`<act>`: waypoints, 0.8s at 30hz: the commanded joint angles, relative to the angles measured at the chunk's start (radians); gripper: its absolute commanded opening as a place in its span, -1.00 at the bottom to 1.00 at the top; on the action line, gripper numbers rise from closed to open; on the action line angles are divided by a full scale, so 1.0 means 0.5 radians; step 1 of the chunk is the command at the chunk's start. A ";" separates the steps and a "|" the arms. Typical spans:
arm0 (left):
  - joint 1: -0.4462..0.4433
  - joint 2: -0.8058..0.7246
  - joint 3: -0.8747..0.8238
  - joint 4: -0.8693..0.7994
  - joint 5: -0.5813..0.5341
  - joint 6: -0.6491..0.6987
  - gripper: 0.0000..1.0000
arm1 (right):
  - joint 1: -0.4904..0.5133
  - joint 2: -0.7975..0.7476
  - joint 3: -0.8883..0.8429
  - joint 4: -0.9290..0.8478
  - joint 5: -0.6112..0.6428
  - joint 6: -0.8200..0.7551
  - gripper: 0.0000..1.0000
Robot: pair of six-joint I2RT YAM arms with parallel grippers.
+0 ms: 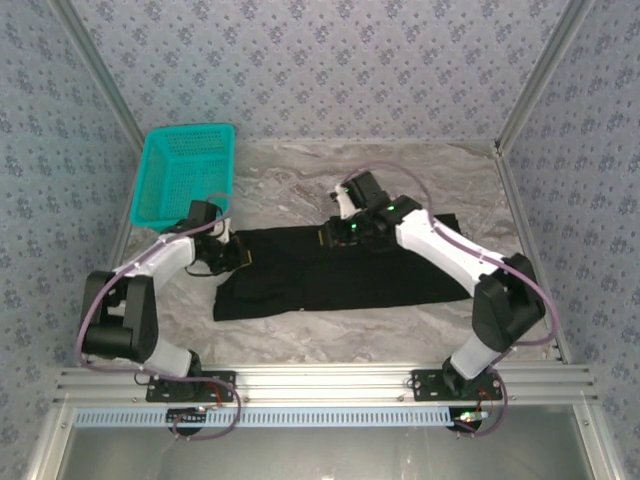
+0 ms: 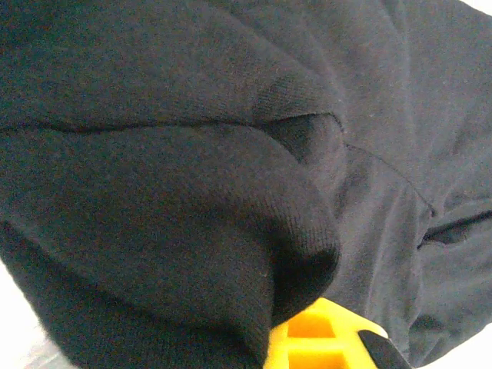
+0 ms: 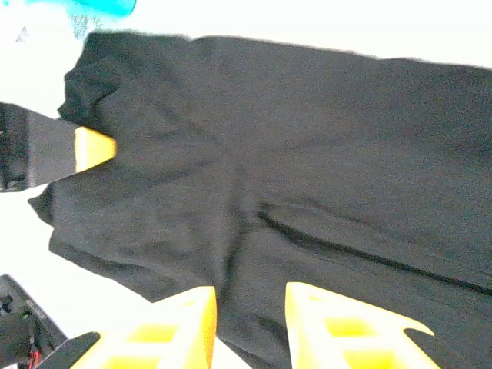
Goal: Fold the inside-out t-shirt
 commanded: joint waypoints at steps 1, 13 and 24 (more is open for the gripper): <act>0.030 -0.165 0.145 -0.439 -0.300 0.095 -1.00 | -0.140 -0.077 -0.022 -0.281 0.121 -0.186 -0.36; -0.604 -0.095 0.794 -0.522 -0.225 -0.594 -1.00 | -0.709 -0.437 -0.284 -0.350 0.226 -0.284 -0.35; -1.326 0.826 1.700 -0.147 -0.377 -1.418 -1.00 | -1.184 -0.578 -0.660 -0.348 0.474 -0.115 -0.32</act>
